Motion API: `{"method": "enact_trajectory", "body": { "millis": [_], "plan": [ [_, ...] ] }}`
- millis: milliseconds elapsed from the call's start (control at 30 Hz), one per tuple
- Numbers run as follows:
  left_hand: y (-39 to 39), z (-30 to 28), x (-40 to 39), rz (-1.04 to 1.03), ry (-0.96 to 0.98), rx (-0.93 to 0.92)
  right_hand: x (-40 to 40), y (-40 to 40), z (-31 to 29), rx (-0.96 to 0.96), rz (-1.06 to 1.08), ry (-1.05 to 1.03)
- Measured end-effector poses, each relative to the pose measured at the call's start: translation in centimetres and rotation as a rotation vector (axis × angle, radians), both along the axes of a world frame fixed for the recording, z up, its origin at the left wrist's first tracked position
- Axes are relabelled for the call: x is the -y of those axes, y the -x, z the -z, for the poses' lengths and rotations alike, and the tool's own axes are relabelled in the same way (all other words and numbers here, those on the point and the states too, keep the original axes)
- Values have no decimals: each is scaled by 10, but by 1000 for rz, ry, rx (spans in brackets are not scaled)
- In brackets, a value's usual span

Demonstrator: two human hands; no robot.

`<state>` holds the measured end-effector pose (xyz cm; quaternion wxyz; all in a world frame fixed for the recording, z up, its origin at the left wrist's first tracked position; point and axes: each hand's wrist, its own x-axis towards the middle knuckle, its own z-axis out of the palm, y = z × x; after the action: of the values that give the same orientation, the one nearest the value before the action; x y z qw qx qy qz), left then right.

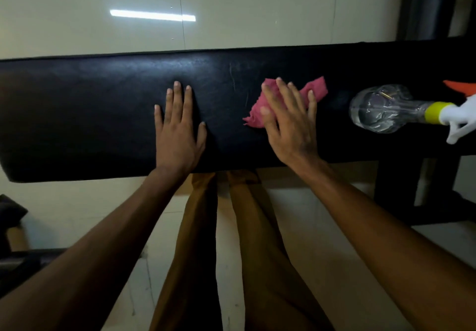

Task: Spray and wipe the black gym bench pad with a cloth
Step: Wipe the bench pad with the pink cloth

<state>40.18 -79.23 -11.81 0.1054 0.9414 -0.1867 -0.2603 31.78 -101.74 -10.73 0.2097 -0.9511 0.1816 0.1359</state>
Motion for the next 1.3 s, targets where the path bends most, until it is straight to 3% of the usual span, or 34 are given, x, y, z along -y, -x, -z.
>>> {"method": "enact_trajectory", "body": {
  "millis": [67, 167, 300, 533, 733, 833, 900, 967, 1067, 1167, 1300],
  "plan": [
    [-1, -1, -2, 7, 16, -9, 6, 0, -9, 61, 138, 1],
    [-3, -2, -5, 13, 39, -18, 23, 0, -16, -15, 227, 104],
    [-4, -1, -7, 18, 40, -20, 39, -7, -20, -168, 113, 164],
    [-3, -2, -6, 4, 53, -17, 53, -23, -35, -260, -106, -10],
    [-3, -2, -5, -4, 58, -14, 42, -32, -56, -318, -227, -295],
    [-3, -1, -5, -10, 57, -4, 34, -40, -64, -358, -151, -650],
    [-3, 0, -6, -12, 60, -6, 35, -49, -63, -370, -59, -776],
    [-3, 1, -7, -12, 58, -7, 39, -57, -56, -315, 43, -686],
    [-2, 0, -6, -19, 64, -8, 40, -61, -41, -161, 111, -204],
    [-2, -1, -5, -24, 70, 1, 22, -56, -25, -83, -55, 9],
    [-1, 1, -6, -26, 74, -5, 1, -38, 17, -191, -323, 135]
  ]
}}
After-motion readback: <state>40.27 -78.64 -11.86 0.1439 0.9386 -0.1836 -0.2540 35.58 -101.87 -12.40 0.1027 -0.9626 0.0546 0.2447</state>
